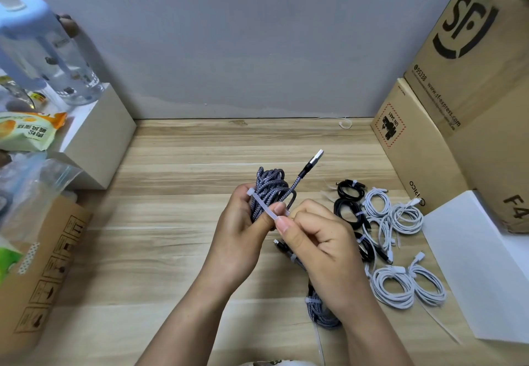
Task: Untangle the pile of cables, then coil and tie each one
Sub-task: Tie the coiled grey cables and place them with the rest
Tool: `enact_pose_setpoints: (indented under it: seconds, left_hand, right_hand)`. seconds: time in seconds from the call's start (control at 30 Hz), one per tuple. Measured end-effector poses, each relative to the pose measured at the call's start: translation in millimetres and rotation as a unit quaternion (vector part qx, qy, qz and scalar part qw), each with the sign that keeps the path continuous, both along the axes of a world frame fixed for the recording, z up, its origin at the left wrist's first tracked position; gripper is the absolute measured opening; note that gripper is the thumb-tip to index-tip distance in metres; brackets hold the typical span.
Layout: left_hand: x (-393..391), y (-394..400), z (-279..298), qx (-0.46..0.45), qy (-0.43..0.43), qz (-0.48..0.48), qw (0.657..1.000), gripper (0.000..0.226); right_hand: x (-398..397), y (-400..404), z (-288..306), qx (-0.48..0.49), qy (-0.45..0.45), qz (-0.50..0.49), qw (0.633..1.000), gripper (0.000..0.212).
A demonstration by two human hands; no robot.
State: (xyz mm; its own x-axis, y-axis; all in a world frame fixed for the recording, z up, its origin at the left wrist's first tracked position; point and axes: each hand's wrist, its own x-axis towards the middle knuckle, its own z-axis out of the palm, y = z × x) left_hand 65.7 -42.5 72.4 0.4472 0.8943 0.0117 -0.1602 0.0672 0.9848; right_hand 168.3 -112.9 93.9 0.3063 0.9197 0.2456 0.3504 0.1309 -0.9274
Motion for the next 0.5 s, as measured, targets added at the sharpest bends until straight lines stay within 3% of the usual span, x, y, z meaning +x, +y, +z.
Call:
enact_pose_setpoints:
  seconds: [0.5]
  left_hand:
    - [1.7, -2.8, 3.5, -0.016, -0.007, -0.003, 1.0, 0.016]
  right_hand:
    - [1.1, -0.7, -1.9, -0.011, 0.007, 0.004, 1.0, 0.038]
